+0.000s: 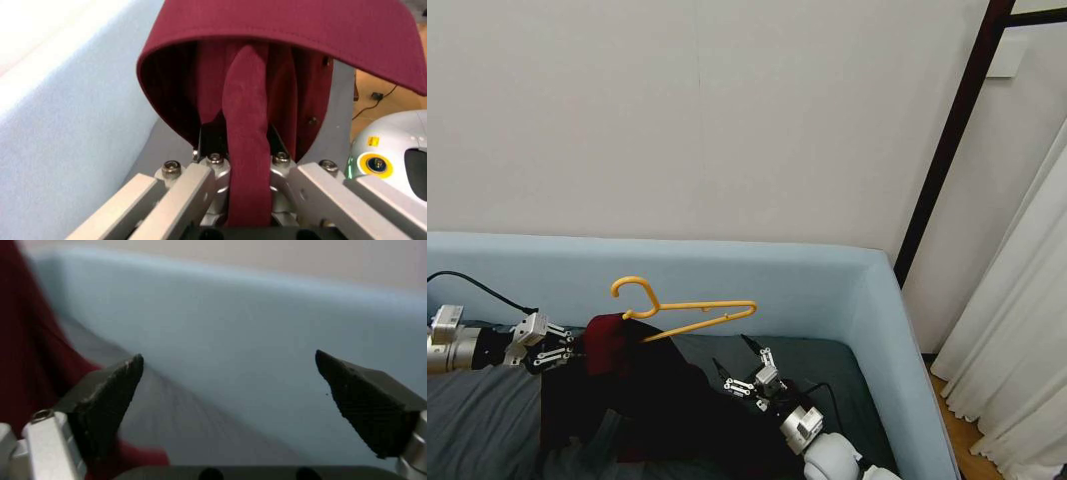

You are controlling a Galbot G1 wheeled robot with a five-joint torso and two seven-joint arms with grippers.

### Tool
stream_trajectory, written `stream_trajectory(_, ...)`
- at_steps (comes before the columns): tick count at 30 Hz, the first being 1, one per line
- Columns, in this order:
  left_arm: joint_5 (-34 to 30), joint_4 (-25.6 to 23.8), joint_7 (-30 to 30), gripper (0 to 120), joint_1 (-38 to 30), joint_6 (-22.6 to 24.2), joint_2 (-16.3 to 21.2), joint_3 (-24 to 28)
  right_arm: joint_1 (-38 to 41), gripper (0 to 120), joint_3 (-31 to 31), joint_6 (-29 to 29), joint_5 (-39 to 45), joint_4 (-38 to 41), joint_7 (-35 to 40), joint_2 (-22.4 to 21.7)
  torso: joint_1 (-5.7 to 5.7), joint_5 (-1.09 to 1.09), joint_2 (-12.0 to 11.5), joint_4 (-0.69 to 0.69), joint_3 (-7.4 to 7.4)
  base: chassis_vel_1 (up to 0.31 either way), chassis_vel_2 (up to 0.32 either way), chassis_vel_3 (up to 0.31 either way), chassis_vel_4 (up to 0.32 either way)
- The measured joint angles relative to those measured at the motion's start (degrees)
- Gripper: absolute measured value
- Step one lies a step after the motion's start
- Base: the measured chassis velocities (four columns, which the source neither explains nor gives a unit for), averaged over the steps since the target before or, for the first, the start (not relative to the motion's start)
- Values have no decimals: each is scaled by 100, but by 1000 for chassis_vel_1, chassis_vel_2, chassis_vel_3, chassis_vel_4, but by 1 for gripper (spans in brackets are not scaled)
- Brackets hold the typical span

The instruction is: Pick up the clothes from the sofa and hang them on the clothes hanger.

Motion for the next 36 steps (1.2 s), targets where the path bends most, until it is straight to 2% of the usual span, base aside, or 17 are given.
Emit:
stream_trajectory(2,59,36,8,1,18,-40,-1,-1,13,99,7,-668,226,-167,434,91,0,0,0,0,0,0,0,0,0)
stream_trajectory(4,90,57,8,1,22,-56,-14,-2,33,100,7,-817,360,-278,474,129,0,0,0,1,0,0,0,0,0)
stream_trajectory(10,179,98,7,1,47,-98,-61,-7,45,100,44,-907,242,-692,-157,189,0,-1,0,1,0,0,0,0,0)
stream_trajectory(11,225,101,3,1,67,-125,-69,-25,22,100,40,-888,186,-777,-565,183,0,-1,0,0,0,0,0,0,0)
stream_trajectory(14,265,91,-3,1,126,-152,-73,-71,-11,100,-3,-846,-323,-990,-956,247,0,-1,0,0,0,0,0,0,0)
stream_trajectory(19,268,70,-5,1,190,-184,-35,-126,-23,100,-9,-878,-1722,-1383,-873,420,0,-1,0,1,0,0,0,0,0)
stream_trajectory(23,265,78,-9,1,192,-202,-27,-134,-33,100,-74,-945,-1877,-1412,-807,455,0,-1,0,0,0,0,0,0,0)
stream_trajectory(26,264,90,-17,1,185,-209,-37,-132,-23,100,-119,-933,-1805,-1407,-822,460,0,-1,0,1,0,0,0,0,0)
stream_trajectory(31,288,109,-39,1,125,-216,-116,-65,144,100,-308,-828,-1116,-1380,-1092,490,0,-1,0,0,0,0,0,0,0)
stream_trajectory(34,309,98,-49,1,109,-219,-151,-36,280,98,-384,-1120,-779,-1440,-1155,598,0,-1,0,1,0,0,0,0,0)
stream_trajectory(36,309,95,-62,1,107,-226,-152,-30,338,90,-429,-1390,-475,-1452,-1279,642,0,-1,0,1,0,0,0,0,0)
